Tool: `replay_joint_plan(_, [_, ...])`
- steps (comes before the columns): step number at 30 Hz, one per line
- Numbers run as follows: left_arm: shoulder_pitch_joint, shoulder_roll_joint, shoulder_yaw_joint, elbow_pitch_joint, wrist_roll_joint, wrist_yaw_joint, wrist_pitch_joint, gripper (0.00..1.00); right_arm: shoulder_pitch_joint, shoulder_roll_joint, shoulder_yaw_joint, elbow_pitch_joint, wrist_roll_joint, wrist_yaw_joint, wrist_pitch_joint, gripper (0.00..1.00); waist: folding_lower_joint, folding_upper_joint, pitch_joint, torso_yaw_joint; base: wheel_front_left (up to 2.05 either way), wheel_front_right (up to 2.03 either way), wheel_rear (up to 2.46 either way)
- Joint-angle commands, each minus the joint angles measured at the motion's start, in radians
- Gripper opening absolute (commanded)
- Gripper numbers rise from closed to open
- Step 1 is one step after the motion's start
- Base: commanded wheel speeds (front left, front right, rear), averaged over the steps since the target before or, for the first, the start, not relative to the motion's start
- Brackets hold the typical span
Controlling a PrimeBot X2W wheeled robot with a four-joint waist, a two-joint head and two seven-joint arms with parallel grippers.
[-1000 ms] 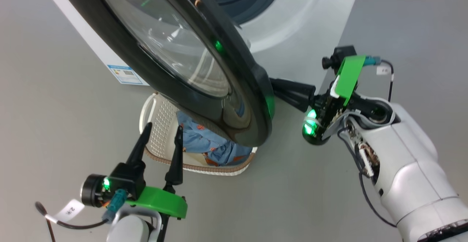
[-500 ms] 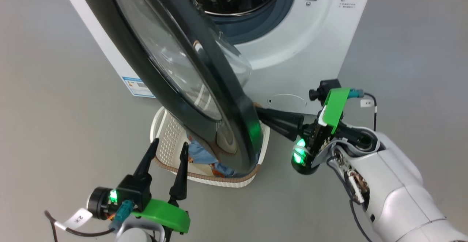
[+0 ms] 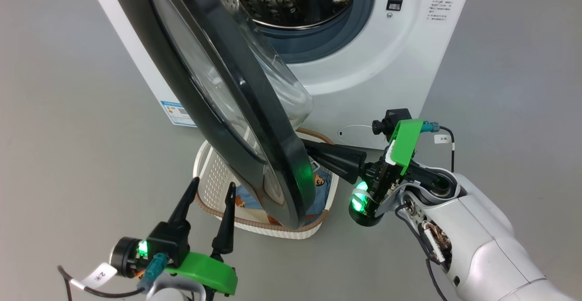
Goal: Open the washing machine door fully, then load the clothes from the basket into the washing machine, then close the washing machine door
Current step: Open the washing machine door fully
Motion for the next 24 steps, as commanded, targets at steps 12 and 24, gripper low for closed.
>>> replay_joint_plan(12, [0.003, 0.018, 0.037, -0.022, 0.009, -0.001, -0.009, 1.0, 0.028, 0.019, 0.002, -0.043, 0.015, 0.003, -0.032, 0.0, 0.0, 0.0, -0.005, -0.012, 0.0, 0.0, 0.0])
replay_joint_plan(24, [0.001, 0.018, 0.062, -0.025, 0.017, 0.002, -0.009, 1.0, 0.094, -0.029, -0.091, -0.152, 0.024, 0.003, -0.081, 0.0, 0.0, 0.0, -0.002, -0.057, 0.0, 0.0, 0.0])
